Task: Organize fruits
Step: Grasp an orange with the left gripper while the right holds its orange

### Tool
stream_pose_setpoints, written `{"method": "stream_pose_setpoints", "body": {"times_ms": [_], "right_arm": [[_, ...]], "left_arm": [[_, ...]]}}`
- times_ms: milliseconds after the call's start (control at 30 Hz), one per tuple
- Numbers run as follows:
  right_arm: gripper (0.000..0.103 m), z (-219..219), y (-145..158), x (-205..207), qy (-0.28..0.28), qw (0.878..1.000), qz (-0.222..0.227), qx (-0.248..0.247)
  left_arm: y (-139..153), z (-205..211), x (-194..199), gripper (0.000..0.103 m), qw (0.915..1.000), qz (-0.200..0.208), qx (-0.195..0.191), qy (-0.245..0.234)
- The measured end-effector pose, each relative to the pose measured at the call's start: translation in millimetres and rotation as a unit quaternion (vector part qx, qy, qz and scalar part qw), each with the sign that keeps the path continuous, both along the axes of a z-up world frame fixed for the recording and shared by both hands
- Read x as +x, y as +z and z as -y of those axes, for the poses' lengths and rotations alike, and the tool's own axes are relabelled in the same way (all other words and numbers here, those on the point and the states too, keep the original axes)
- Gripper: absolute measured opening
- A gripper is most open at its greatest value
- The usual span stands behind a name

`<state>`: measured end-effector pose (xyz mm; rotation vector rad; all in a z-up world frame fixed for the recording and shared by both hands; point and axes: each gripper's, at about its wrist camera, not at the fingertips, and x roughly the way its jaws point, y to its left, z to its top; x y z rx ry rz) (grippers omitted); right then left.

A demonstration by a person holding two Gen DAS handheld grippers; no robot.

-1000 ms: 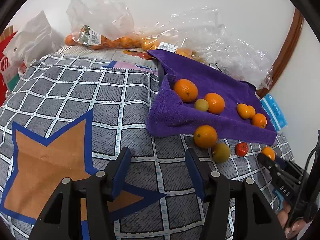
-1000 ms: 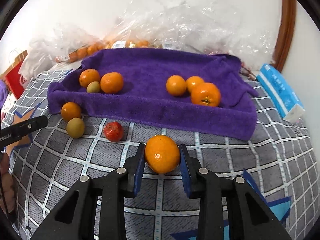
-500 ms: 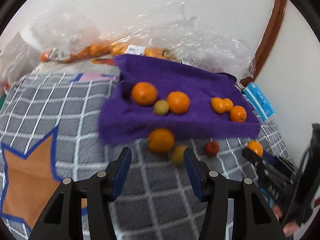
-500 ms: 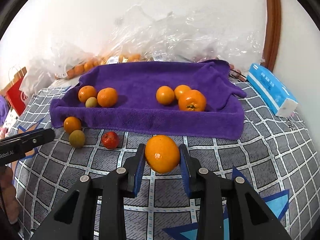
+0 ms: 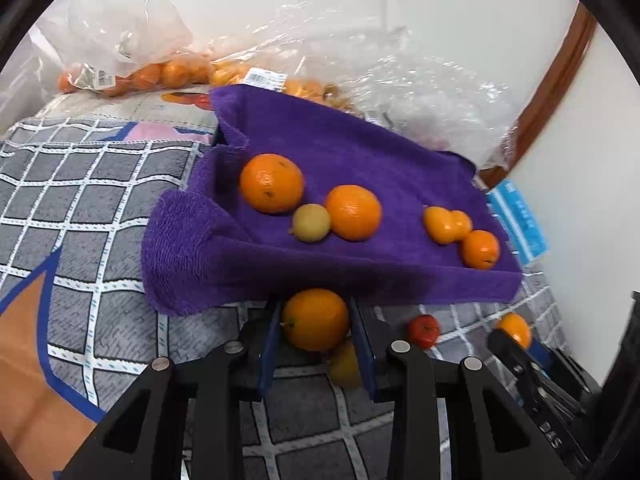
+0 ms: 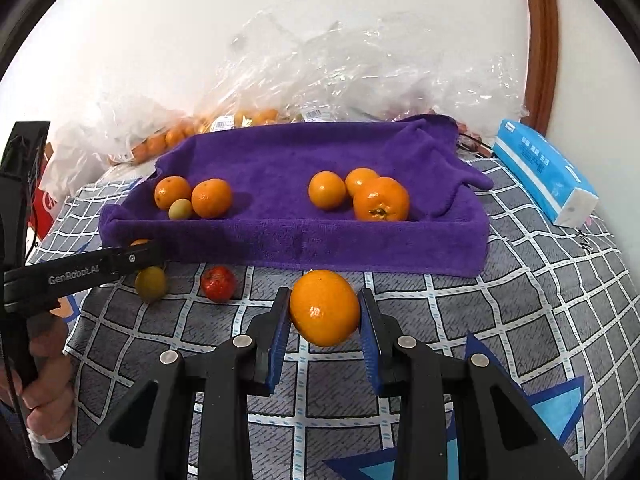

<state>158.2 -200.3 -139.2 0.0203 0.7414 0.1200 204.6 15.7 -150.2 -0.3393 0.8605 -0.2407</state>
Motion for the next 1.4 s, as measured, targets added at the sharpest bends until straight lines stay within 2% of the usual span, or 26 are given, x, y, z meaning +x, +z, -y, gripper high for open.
{"method": "stream_pose_setpoints", "body": {"times_ms": [200,400,500,833,1400], "right_arm": [[0.033,1.9,2.0,-2.7,-0.002,1.000,0.011,0.006],[0.033,0.0,3.8,-4.6,0.001,1.000,0.018,0.004],[0.033,0.2,4.2,-6.0,0.001,1.000,0.019,0.007],[0.033,1.3,8.0,-10.0,0.000,0.999,0.030,0.019],[0.033,6.7,12.0,-13.1,-0.001,0.998,0.047,0.041]], "left_arm": [[15.0,3.0,-14.4,0.032,0.9986,0.053,-0.008,-0.002],[23.5,1.9,-18.5,0.032,0.9971,0.071,-0.023,-0.009],[25.6,1.2,-19.0,0.032,0.9965,0.081,-0.018,-0.004],[29.8,3.2,-23.3,0.032,0.9956,0.090,-0.019,-0.013],[34.4,-5.5,-26.1,0.032,0.9942,0.101,-0.035,0.008]]}}
